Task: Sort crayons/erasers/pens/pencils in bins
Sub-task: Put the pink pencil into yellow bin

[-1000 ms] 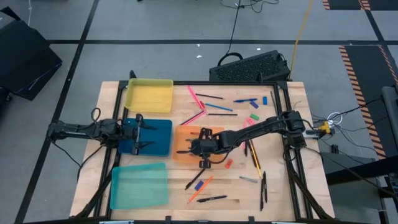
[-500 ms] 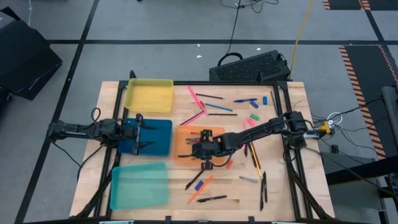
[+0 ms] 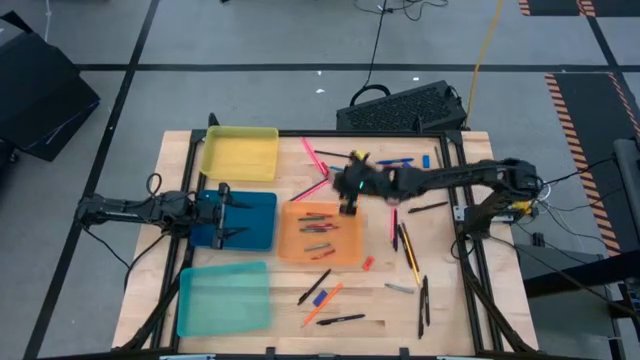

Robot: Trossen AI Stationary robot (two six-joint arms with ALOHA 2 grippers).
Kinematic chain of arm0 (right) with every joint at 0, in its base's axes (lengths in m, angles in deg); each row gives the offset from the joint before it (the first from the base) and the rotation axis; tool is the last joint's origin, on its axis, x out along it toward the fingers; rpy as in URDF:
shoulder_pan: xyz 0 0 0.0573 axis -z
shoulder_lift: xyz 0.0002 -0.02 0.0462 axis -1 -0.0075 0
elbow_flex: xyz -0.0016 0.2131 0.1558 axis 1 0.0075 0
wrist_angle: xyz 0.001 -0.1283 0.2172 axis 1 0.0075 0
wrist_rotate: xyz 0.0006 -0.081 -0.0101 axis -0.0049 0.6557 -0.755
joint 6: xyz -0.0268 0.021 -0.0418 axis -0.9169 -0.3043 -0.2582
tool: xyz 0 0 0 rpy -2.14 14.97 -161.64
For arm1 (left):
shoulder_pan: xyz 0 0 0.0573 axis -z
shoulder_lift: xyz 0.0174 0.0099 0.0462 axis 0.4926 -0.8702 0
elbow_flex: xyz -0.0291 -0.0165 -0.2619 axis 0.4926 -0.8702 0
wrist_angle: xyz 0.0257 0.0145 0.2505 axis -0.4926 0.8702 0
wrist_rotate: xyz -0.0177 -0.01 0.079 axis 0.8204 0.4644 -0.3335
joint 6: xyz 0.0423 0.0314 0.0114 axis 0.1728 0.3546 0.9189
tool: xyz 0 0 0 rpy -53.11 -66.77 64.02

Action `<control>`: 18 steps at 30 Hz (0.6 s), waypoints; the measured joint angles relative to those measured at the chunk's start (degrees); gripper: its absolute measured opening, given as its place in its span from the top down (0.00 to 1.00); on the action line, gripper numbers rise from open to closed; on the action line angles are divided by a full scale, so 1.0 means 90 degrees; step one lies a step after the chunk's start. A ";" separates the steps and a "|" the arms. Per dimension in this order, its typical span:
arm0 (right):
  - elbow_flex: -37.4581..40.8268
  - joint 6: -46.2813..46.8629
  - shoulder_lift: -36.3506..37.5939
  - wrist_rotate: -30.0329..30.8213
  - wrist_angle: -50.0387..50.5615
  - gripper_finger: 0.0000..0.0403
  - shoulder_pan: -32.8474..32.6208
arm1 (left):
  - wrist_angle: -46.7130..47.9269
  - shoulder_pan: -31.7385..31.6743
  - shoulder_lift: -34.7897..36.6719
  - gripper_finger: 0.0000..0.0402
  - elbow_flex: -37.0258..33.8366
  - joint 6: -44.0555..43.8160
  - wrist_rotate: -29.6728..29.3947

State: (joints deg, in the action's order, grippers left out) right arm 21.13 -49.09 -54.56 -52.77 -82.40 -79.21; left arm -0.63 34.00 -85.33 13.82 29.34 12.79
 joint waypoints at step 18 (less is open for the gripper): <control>-0.3692 0.0111 -0.1732 -0.3451 0.3469 0.60 0.1879 | 0.0002 0.0000 0.0000 0.32 0.0000 0.0000 0.0000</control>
State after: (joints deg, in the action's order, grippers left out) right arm -12.10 -48.09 -70.15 -83.83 -51.18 -62.30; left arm -0.61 34.00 -85.33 13.82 29.34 12.79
